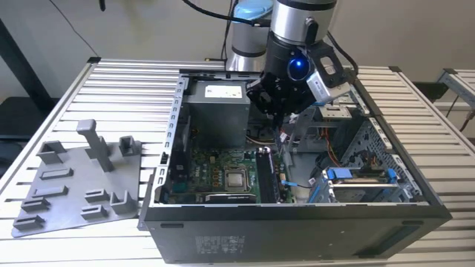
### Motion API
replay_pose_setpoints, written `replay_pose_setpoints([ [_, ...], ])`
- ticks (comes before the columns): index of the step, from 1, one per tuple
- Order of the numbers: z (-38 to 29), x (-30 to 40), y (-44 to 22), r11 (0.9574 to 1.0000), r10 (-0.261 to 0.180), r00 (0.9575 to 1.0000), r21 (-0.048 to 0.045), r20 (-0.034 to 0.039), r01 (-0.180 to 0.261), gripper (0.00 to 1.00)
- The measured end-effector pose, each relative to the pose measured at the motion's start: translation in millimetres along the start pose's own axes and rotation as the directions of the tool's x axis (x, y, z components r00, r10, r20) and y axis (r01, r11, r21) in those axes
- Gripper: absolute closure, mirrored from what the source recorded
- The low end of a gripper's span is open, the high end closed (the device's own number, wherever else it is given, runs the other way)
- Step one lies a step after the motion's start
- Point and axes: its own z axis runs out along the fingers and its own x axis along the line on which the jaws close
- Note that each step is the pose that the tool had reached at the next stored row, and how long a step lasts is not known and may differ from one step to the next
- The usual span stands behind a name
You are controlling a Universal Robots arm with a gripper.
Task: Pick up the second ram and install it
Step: 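Insert the second ram into the second slot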
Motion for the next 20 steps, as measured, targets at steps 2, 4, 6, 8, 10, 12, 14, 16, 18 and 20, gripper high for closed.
replay_pose_setpoints([
  [2, 3.7, 1.1, -0.1, 1.0000, 0.000, 1.0000, 0.0000, -0.0001, 0.000, 0.86],
  [4, 7.2, 2.4, -0.1, 1.0000, 0.000, 1.0000, -0.0001, -0.0001, 0.000, 0.86],
  [6, 11.0, 4.3, -0.2, 1.0000, 0.000, 1.0000, -0.0001, -0.0001, 0.000, 0.86],
  [8, 14.5, 4.5, -0.3, 1.0000, 0.003, 1.0000, 0.0002, -0.0001, -0.003, 0.86],
  [10, 18.1, 5.0, -0.3, 1.0000, 0.005, 1.0000, 0.0002, -0.0001, -0.005, 0.86],
  [12, 21.7, 5.5, -0.3, 1.0000, 0.010, 1.0000, 0.0001, 0.0000, -0.010, 0.86],
  [14, 25.4, 5.5, -0.4, 0.9999, 0.015, 0.9999, 0.0003, 0.0000, -0.015, 0.86],
  [16, 29.1, 5.9, -0.5, 0.9998, 0.020, 0.9998, 0.0003, 0.0001, -0.020, 0.86],
  [18, 32.8, 6.7, -0.6, 0.9997, 0.022, 0.9997, 0.0002, 0.0002, -0.022, 0.86],
  [20, 36.3, 7.9, -0.8, 0.9997, 0.024, 0.9997, 0.0005, 0.0001, -0.024, 0.86],
])
